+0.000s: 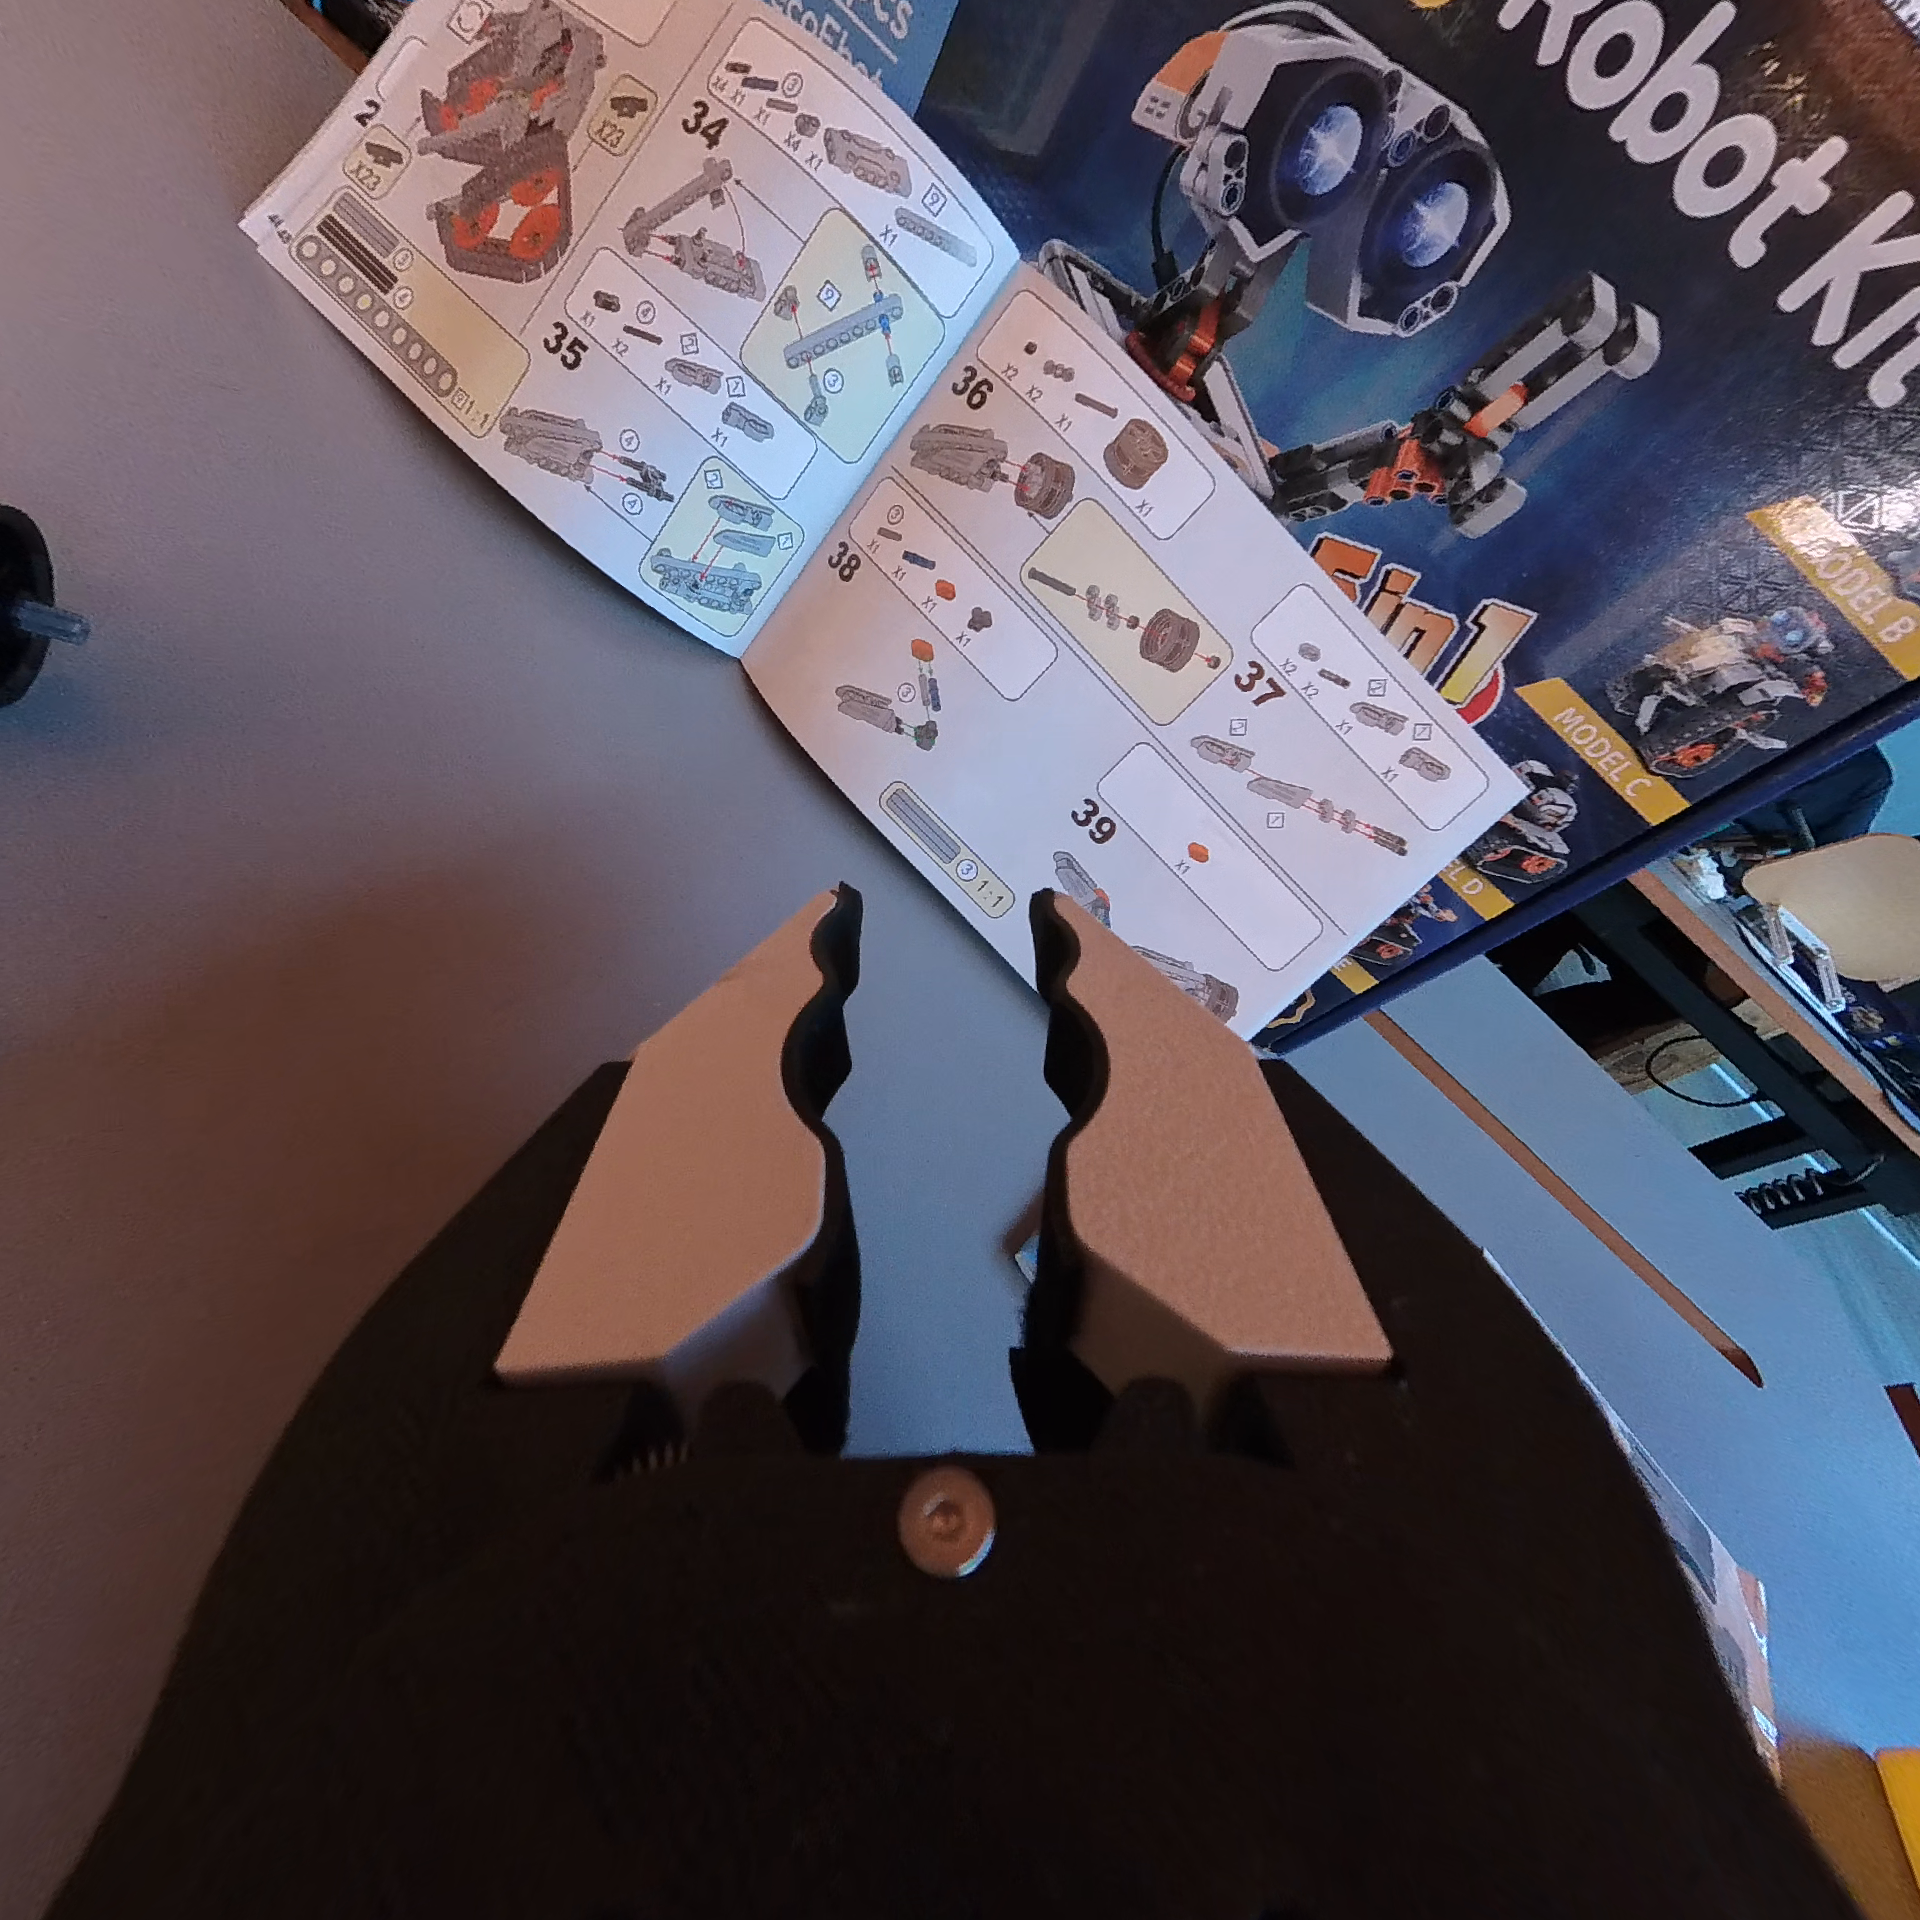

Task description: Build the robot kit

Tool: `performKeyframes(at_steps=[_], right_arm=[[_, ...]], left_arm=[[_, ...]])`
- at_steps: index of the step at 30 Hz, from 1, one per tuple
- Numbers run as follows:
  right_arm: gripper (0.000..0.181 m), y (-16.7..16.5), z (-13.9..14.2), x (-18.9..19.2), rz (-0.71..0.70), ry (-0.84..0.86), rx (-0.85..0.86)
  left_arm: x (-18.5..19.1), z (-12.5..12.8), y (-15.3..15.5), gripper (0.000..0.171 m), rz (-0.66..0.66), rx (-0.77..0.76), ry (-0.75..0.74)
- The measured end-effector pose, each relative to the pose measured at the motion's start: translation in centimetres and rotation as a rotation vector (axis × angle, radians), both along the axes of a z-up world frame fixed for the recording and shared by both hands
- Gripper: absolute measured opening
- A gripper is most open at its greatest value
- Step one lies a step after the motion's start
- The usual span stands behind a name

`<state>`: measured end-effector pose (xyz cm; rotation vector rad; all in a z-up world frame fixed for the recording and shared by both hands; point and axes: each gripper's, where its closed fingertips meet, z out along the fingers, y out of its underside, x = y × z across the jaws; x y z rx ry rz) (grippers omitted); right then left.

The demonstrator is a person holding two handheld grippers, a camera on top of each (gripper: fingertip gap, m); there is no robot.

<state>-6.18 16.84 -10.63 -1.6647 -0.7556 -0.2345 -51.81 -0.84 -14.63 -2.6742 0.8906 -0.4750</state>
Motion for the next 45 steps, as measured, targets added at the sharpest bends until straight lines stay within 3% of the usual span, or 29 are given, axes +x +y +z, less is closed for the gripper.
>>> performKeyframes(at_steps=[3,10,19,23,27,31,37,45], right_arm=[[0.032,0.0,0.0,0.0,0.004,0.001,-0.004],[0.032,-0.1,-0.2,-0.2,0.009,-0.014,-0.005],[0.031,-0.1,-0.4,-0.3,0.009,-0.039,-0.004],[0.031,-0.1,-0.5,-0.4,0.016,-0.045,-0.008],[0.031,-0.2,-0.5,-0.4,0.02,-0.042,-0.012],[0.031,-0.2,-0.6,-0.5,0.024,-0.044,-0.014],[0.031,-0.1,-0.7,-0.6,0.025,-0.057,-0.017],[0.031,-0.1,-0.8,-0.6,0.028,-0.05,-0.024]], left_arm=[[-0.1,-0.7,-0.1,0.002,-0.02,0.015,0.071],[-0.7,0.2,0.5,0.007,-0.024,0.083,0.101],[0.1,-0.4,0.8,0.007,-0.108,0.097,0.134],[-0.2,-0.8,1.3,0.001,-0.086,0.095,0.147],[0.0,-0.2,1.6,0.0,-0.006,0.06,0.062],[0.8,2.6,2.1,0.0,0.093,0.073,-0.093],[4.8,9.4,2.0,0.0,0.171,0.096,-0.339],[15.1,16.4,2.6,0.0,0.002,0.204,-0.398]])
